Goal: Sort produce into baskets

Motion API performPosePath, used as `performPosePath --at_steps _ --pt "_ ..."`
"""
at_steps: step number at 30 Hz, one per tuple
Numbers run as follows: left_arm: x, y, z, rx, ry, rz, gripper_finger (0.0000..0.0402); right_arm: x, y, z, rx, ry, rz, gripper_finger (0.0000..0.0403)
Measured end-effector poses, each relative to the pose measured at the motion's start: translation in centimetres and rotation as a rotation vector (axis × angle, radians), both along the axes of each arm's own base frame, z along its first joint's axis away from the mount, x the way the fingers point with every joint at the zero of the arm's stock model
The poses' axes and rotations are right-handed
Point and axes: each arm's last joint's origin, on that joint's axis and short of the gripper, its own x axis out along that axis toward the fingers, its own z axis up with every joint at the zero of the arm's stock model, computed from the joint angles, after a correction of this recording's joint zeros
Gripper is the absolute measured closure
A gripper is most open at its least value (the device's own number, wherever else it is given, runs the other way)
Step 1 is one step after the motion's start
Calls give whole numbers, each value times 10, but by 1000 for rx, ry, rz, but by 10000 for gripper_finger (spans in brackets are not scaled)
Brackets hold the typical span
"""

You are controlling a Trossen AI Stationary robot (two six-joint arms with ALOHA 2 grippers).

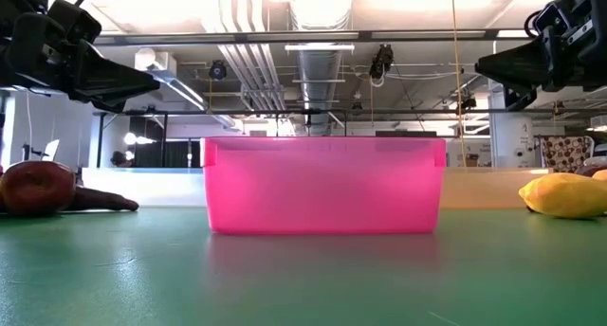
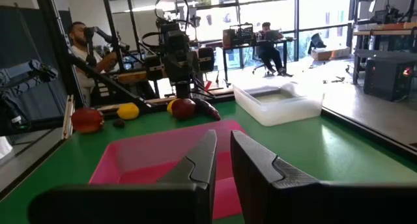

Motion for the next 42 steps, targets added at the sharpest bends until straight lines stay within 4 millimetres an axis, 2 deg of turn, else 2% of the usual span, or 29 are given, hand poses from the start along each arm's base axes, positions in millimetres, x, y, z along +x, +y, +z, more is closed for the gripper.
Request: performPosePath --at_steps 2,5,8,13,16,19,22,26,28,34,39,42 --pt "0 0 0 0 0 0 326 0 0 1 -121 4 -18 364" --pt "0 0 0 0 0 0 326 0 -1 1 -456 36 -44 364" --pt "0 0 0 0 0 0 326 0 -1 1 -700 69 -53 364" --pt "0 0 0 0 -1 0 326 0 0 4 -882 48 -58 364" --pt "0 0 0 0 -1 0 326 -1 0 7 -871 8 -60 364" --pt "0 0 0 0 0 0 326 -2 0 15 -714 -82 -86 364" --pt "0 0 0 0 -1 0 326 -5 0 27 -327 -244 -70 364" --pt "0 0 0 0 0 0 326 -8 -11 31 104 -338 -373 364" --pt "0 0 0 0 0 0 326 -8 -14 29 255 -367 -459 364" --pt "0 0 0 0 0 0 326 7 -14 16 353 -198 -506 364" --pt "0 0 0 0 0 0 326 37 -11 24 390 -34 -435 364" --pt "0 0 0 0 0 0 326 56 -8 41 442 4 -308 364"
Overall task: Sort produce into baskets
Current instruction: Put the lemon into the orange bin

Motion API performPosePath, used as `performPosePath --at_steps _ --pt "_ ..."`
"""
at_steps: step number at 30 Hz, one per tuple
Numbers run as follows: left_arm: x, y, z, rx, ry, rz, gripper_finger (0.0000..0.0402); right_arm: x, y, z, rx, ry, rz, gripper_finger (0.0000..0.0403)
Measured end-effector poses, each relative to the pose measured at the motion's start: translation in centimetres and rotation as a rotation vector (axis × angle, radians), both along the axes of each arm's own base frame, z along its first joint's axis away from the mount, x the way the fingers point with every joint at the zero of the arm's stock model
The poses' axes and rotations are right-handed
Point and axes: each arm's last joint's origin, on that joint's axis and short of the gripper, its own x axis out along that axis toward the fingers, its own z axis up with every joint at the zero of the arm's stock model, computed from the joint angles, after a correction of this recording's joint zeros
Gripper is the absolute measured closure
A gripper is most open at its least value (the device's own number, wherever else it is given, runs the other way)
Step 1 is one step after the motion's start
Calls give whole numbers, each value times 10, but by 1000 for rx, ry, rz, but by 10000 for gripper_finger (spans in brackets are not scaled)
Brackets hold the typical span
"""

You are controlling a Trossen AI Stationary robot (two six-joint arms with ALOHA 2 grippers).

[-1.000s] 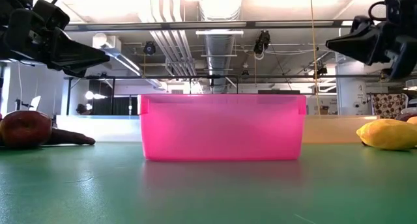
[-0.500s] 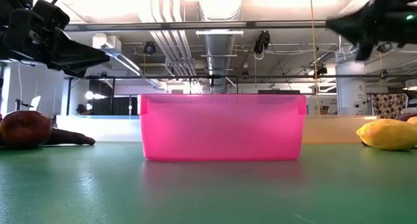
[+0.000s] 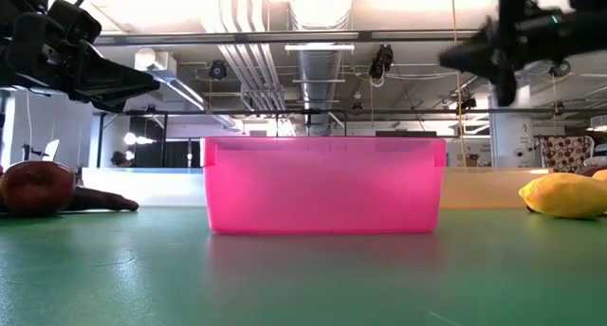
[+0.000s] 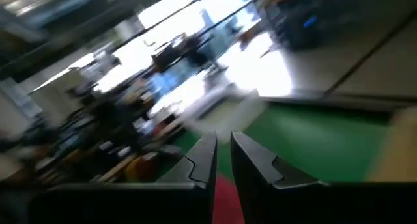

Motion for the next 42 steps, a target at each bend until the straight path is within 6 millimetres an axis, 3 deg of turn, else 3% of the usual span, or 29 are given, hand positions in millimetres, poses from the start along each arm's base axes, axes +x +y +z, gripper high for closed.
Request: performPosePath --at_steps 5,9,13,17,20,23,27,34,38,42 --pt "0 0 0 0 -1 0 326 30 2 36 149 -61 49 364" --pt "0 0 0 0 0 0 326 51 4 67 67 -51 97 364" --pt "0 0 0 0 -1 0 326 63 9 73 66 260 237 364" --pt "0 0 0 0 0 0 326 60 27 80 88 656 351 357" --pt "0 0 0 0 0 0 326 52 45 84 148 928 390 330" --pt "0 0 0 0 0 0 326 45 61 86 258 1113 301 285" --pt "0 0 0 0 0 0 326 48 68 68 451 1267 105 214" --pt "0 0 0 0 0 0 326 60 62 24 599 1366 27 112" --pt "0 0 0 0 0 0 326 57 57 6 654 1413 -72 93" --pt "0 0 0 0 0 0 326 57 49 -17 677 1490 -107 99"
